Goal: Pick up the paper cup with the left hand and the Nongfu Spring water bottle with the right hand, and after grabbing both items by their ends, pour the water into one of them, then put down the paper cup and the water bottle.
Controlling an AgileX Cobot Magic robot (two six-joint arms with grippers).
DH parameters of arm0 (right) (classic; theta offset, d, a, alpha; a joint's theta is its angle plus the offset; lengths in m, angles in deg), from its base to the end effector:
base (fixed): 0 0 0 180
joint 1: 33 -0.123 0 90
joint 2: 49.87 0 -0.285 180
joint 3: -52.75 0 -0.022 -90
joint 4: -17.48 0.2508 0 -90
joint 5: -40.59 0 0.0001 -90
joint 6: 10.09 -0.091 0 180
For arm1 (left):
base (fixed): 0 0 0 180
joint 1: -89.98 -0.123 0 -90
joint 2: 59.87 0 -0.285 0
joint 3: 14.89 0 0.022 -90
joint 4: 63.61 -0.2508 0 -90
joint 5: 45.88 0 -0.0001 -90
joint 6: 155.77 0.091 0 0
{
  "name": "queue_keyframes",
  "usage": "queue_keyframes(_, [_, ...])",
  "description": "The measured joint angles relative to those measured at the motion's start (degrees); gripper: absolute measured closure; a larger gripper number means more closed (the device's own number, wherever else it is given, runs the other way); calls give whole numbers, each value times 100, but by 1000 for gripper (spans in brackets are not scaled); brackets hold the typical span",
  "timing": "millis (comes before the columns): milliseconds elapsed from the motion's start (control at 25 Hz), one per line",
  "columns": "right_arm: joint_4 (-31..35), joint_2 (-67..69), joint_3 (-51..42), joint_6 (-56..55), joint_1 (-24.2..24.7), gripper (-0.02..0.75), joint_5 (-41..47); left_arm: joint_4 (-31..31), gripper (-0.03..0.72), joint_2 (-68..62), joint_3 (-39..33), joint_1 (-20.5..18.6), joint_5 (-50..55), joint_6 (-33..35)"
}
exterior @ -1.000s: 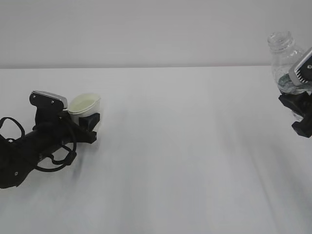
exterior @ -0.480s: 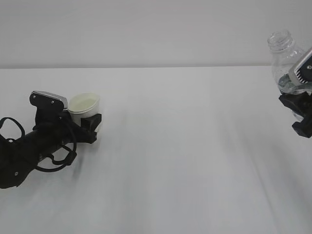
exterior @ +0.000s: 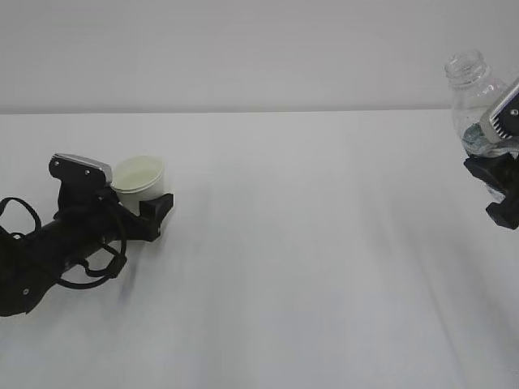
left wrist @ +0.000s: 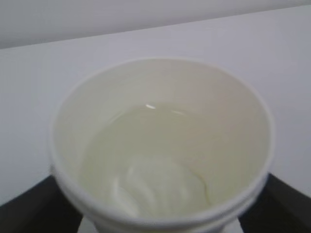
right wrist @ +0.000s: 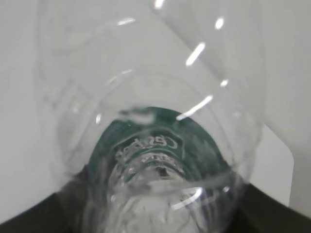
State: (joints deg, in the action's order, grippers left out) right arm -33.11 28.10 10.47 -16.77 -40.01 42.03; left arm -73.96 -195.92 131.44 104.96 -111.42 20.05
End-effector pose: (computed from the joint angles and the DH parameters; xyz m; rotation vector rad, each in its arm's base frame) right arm 0.2445 0.0282 0.2473 -0.9096 1.9381 -0.4017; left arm 0.3424 -0.1070 0.0553 0.3564 1.7987 -0.3322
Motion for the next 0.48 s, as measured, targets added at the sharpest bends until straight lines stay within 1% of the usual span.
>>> queue_keyframes(480, [0, 0, 0, -90, 0, 328, -11, 0, 22, 306, -345, 0, 0, 0])
